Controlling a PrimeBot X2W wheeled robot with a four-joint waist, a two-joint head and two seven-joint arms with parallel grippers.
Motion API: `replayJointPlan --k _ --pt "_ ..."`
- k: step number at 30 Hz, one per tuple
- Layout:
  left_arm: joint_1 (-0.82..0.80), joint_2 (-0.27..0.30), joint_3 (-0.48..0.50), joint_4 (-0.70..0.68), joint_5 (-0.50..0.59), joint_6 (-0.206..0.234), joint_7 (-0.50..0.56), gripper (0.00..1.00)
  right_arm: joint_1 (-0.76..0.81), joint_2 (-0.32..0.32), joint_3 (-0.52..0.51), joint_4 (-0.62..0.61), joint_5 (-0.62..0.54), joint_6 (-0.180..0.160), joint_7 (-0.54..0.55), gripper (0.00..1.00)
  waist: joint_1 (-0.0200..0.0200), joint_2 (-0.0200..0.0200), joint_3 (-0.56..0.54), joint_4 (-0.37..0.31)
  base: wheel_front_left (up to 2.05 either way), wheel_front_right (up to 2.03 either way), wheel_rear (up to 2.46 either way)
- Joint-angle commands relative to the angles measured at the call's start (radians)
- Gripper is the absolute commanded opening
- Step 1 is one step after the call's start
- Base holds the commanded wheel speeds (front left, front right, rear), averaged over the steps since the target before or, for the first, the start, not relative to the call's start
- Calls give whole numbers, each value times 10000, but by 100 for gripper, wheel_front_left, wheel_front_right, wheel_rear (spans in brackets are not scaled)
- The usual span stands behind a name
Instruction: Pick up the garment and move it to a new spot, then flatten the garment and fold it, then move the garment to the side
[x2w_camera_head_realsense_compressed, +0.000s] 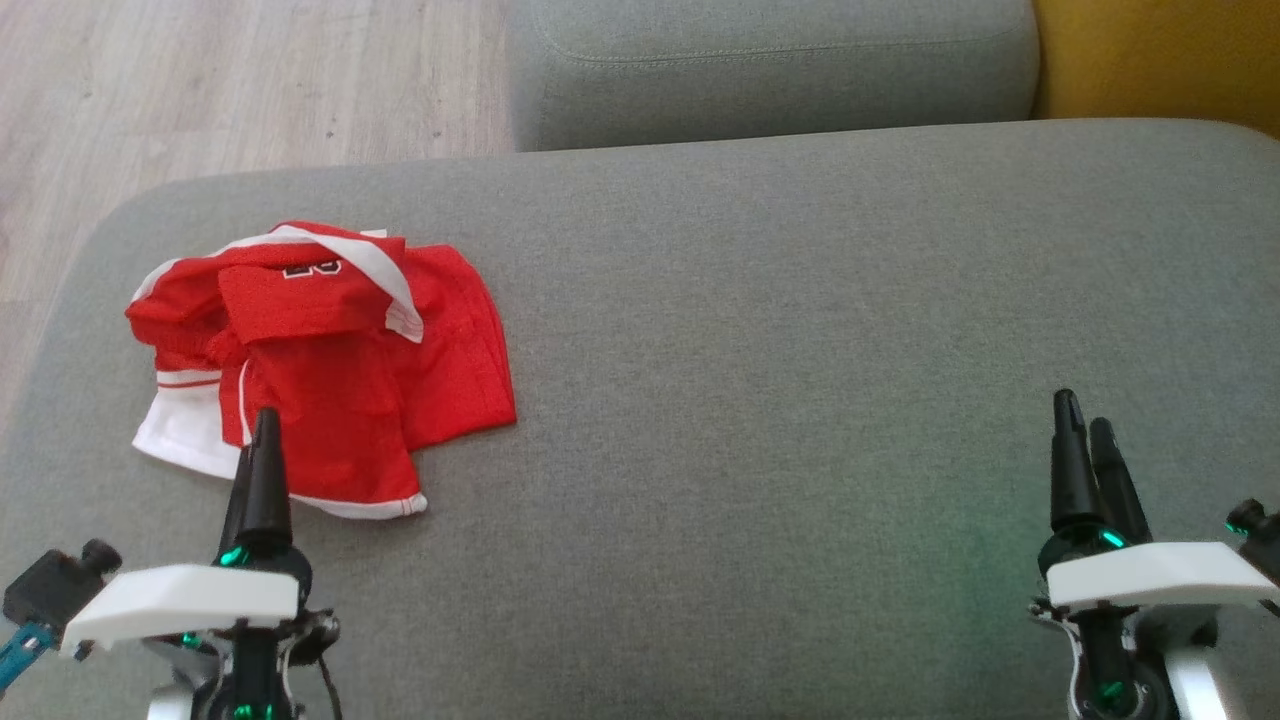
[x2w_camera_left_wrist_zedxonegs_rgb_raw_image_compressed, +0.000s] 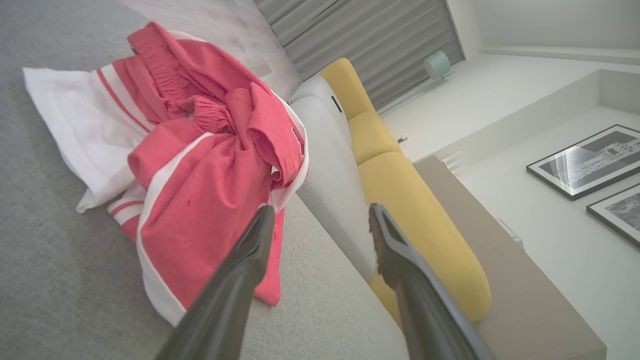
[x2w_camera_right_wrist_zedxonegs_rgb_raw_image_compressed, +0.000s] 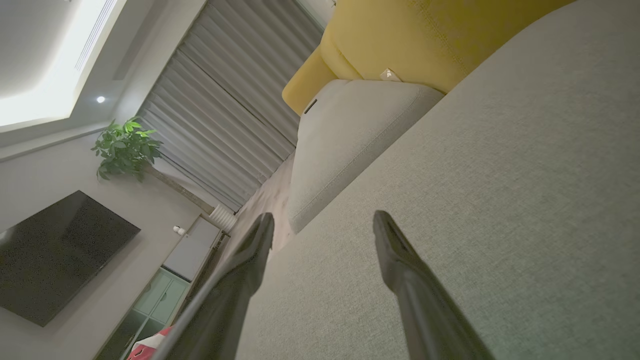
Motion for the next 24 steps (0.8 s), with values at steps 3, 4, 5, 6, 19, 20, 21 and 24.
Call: replayJointPlan --k 3,4,5,6,19,20,21,24 --pt "-329 134 -24 -601 633 110 -157 100 -471 -62 253 -491 -646 -3 -194 100 0 -1 -6 -3 0 0 0" --pt "-320 135 -80 -649 812 127 -186 100 -473 -63 293 -506 -799 -3 -223 100 0 -1 -8 -7 0 0 0" --pt "-320 135 -80 -649 812 127 -186 100 -473 -63 293 -506 -799 -3 -223 100 0 -1 -8 -7 0 0 0" --pt "-310 136 -136 -694 991 137 -215 100 -478 -63 332 -521 -955 -4 -253 100 0 -1 -9 -11 0 0 0" --pt "-213 150 -785 -1085 3548 389 -624 100 -514 -73 854 -498 -3167 -4 -665 100 0 -1 -34 -54 0 0 0" --pt "-211 151 -841 -1106 3741 414 -653 100 -514 -73 881 -485 -3319 -4 -695 100 0 -1 -37 -50 0 0 0" --pt "-208 152 -894 -1126 3921 442 -683 100 -513 -74 908 -468 -3477 -4 -724 100 0 -1 -40 -46 0 0 0" --pt "-185 155 -1028 -1176 4418 536 -770 100 -520 -76 1000 -437 -3935 -5 -813 100 0 -1 -43 -37 0 0 0"
